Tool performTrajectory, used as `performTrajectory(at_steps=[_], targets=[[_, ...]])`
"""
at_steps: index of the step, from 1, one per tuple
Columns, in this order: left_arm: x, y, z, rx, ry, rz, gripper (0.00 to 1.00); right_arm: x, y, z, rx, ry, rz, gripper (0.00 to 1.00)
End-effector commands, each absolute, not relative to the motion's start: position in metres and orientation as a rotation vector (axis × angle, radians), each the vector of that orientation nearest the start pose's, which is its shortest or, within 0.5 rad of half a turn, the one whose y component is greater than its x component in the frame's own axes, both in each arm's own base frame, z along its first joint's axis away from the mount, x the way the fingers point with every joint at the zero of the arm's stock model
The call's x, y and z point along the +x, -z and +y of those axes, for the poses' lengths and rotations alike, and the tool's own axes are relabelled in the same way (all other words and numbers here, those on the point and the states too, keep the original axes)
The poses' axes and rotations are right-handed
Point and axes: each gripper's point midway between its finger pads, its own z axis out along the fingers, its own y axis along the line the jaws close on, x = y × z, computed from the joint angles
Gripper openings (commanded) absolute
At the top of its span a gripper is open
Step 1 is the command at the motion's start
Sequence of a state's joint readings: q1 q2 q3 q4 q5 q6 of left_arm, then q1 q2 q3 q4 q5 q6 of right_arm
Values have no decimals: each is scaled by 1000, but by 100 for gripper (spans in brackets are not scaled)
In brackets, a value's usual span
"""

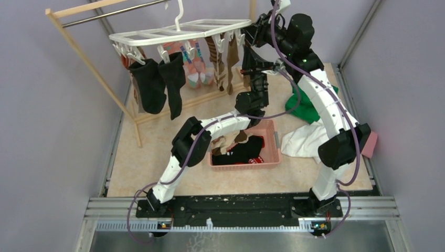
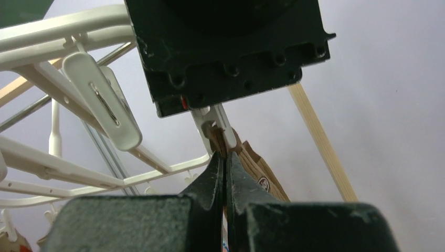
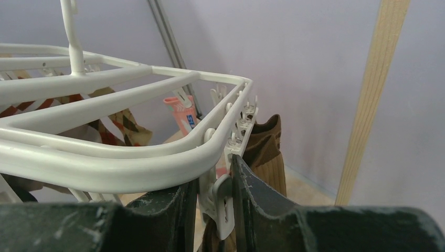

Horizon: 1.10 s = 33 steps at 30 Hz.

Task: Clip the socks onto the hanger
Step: Clamp the sock onto the hanger.

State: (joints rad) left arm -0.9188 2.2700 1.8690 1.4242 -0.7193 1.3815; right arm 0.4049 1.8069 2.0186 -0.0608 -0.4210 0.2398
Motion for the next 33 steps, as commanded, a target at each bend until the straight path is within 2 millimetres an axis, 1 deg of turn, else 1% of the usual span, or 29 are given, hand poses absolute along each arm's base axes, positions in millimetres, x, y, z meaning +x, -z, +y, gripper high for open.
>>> performTrajectory(at_steps=[1,8,13,16,23,28,33], targets=[[437,-448,-331,115,-590,831,0,460,-475,295,-492,-850,1436,13],[435,-457,-326,93,-591,817,0,460,-475,294,-497,-839,1434,13],[435,-457,-328,96,-588,815,0,461,-474,294,-498,-834,1436,14],[435,-459,-328,95,-583,813,0,460,-475,295,-499,-843,1438,20],[435,-458,-328,96,-580,817,0,460,-478,294,-495,-847,1431,41],[436,-457,-329,97,-576,819,0,458,-479,294,-496,-846,1429,51],[434,-455,-327,85,-568,822,0,456,-486,291,-496,-836,1409,62]])
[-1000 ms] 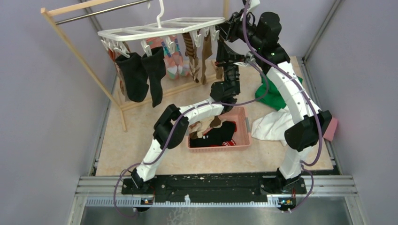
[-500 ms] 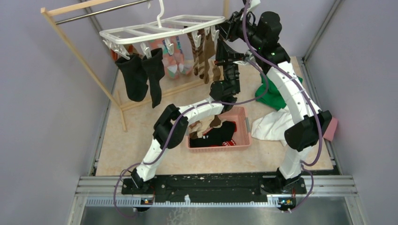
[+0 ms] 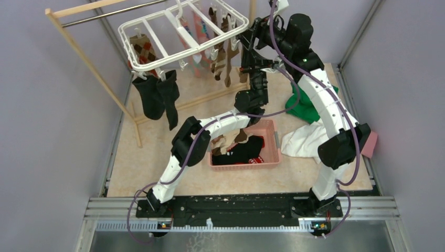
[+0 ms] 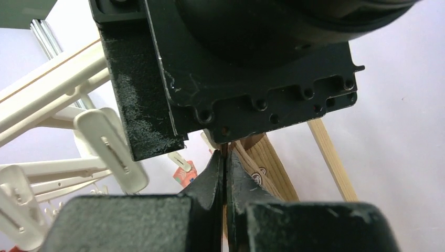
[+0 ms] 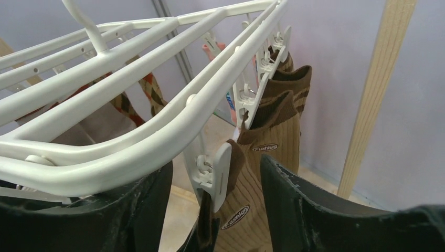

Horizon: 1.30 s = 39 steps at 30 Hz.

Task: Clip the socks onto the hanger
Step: Clamp the sock onto the hanger.

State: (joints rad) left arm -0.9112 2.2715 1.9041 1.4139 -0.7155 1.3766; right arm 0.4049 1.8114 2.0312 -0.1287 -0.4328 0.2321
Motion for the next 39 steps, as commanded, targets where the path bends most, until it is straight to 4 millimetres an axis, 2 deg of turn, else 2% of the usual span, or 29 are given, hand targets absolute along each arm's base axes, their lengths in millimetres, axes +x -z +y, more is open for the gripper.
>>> performTrajectory(at_steps=[1,3,6,8,11,17,28,32,33,36,39], targets=[[433,-455,-325,78,-565,823,6,455,-487,291,-498,-833,1407,64],[429,-453,-324,72,-559,827,24,453,-488,288,-503,-828,1401,68],[421,-451,-321,67,-545,835,41,450,-483,281,-508,-822,1406,72],[416,-446,-323,74,-532,853,58,448,-479,277,-511,-817,1409,73],[404,-436,-325,89,-514,873,72,443,-473,272,-522,-814,1410,75],[377,-415,-337,141,-432,938,79,440,-470,269,-531,-808,1399,75],[336,-382,-335,214,-247,1128,89,427,-462,277,-647,-843,1370,76],[318,-367,-338,309,-50,1246,94,423,-455,279,-680,-862,1371,76],[313,-356,-345,345,43,1292,96,421,-454,279,-692,-866,1367,76],[293,-338,-349,442,204,1371,99,417,-450,279,-721,-885,1369,76],[271,-321,-347,506,345,1434,99,414,-446,280,-749,-898,1366,76]])
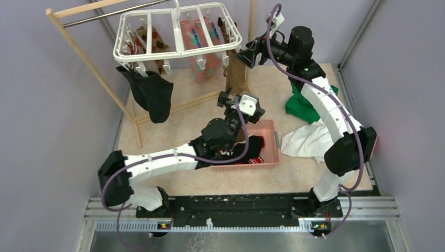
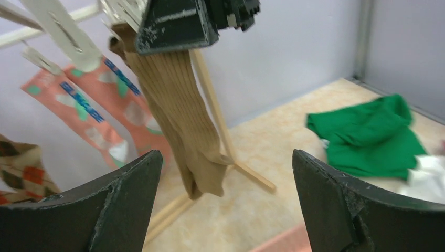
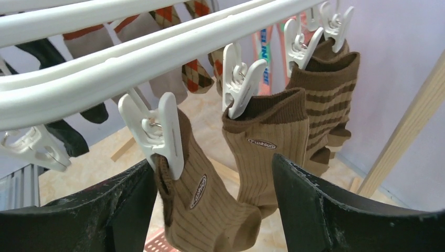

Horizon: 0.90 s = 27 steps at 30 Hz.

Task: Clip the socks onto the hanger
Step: Clamp the sock onto the hanger, then reset both arms

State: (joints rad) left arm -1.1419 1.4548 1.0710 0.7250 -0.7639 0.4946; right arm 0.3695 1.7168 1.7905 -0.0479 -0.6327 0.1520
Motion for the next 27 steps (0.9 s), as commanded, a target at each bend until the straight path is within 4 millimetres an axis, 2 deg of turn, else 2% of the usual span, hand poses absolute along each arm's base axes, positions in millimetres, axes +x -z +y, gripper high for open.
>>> performTrajectory(at_steps=[1,7,13,16,23,27], targets=[[264,-314,-344,521,383,1456,99,412,-445,279,-765,-896,1362,77],[234,-282,-319,461,563,1566,99,408,-438,277,-823,-880,1372,79],[219,-264,-282,335,648,1605,99,406,-430,276,-842,-880,1394,79],[214,-256,-270,293,683,1623,99,404,-428,275,-847,-875,1401,79],[208,-242,-262,284,725,1669,99,413,-423,267,-808,-828,1436,74],[209,-240,-259,277,717,1676,99,416,-421,262,-789,-809,1448,64]])
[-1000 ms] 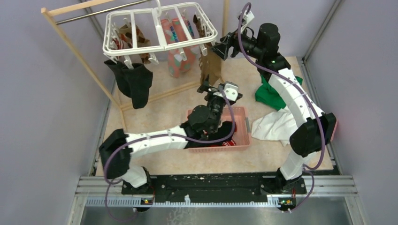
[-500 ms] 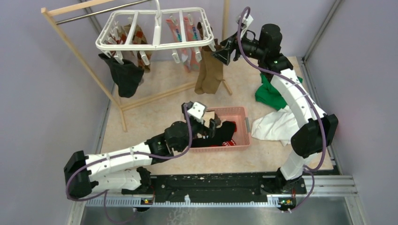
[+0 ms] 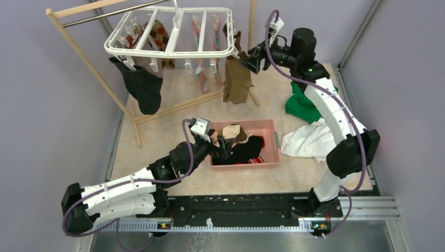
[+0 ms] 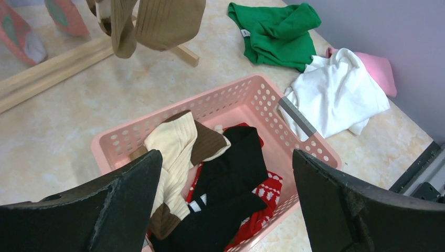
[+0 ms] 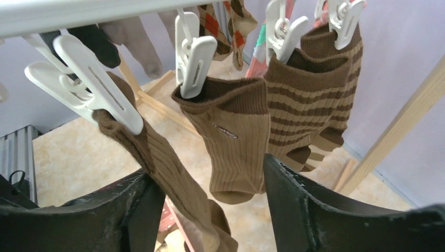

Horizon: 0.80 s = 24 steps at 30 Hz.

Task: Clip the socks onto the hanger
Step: Reset both arms

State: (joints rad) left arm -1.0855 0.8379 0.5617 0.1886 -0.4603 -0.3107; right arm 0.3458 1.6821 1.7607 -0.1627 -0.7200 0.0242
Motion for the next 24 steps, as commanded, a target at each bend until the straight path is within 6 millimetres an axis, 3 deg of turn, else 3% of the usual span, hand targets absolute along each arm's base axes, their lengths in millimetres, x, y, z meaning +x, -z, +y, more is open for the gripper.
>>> performTrajectory(at_steps=[1,5,10,14,17,24], targets=[[210,-239,-258,273,713,1677,99,417,-420,261,-787,-807,1450,62],[211,-235,-250,267,693,1683,99,412,-420,260,-812,-835,1418,47],[210,-228,-236,262,670,1691,99,394,-426,265,-893,-946,1314,18],[210,-225,-226,261,658,1683,99,386,-424,268,-934,-988,1288,6],[210,-223,-218,265,648,1681,99,397,-420,262,-910,-925,1324,2],[206,-221,-214,311,670,1674,99,445,-404,226,-783,-624,1473,0]])
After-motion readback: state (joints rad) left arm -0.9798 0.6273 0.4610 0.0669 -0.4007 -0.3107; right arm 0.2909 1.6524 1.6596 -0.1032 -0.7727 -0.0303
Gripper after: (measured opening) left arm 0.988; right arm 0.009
